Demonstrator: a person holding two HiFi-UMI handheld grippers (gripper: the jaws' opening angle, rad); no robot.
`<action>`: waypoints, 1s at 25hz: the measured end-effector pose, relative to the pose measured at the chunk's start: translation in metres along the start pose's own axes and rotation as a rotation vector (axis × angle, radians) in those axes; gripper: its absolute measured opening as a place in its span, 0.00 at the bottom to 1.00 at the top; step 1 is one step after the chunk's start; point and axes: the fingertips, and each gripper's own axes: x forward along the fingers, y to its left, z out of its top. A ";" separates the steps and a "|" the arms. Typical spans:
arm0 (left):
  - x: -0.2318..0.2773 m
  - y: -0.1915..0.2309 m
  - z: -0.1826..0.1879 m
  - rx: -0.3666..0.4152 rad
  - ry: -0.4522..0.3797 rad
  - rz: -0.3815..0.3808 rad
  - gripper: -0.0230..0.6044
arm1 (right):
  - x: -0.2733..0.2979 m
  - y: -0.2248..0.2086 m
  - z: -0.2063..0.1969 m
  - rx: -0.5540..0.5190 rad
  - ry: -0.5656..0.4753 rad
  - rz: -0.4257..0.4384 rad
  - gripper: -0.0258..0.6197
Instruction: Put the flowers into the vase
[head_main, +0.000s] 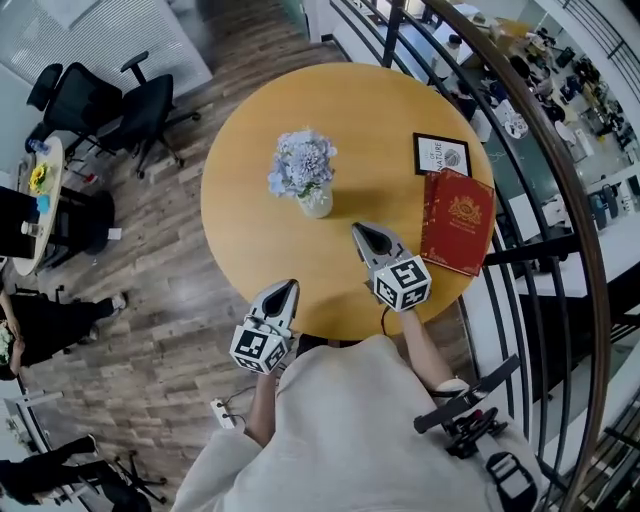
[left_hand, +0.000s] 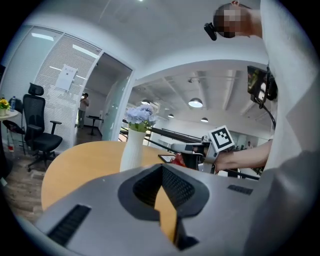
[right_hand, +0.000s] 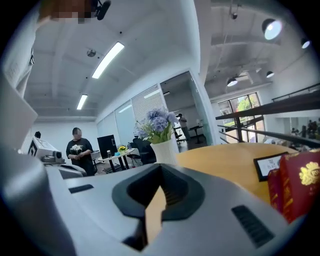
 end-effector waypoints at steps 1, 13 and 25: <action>0.000 -0.006 0.000 0.002 -0.002 -0.001 0.05 | -0.007 0.003 -0.005 0.004 0.002 0.013 0.05; -0.013 -0.064 -0.016 0.033 -0.012 -0.045 0.05 | -0.079 0.036 -0.044 0.037 0.012 0.041 0.05; -0.105 -0.101 -0.052 0.051 -0.053 -0.053 0.05 | -0.147 0.120 -0.092 0.012 0.039 0.005 0.05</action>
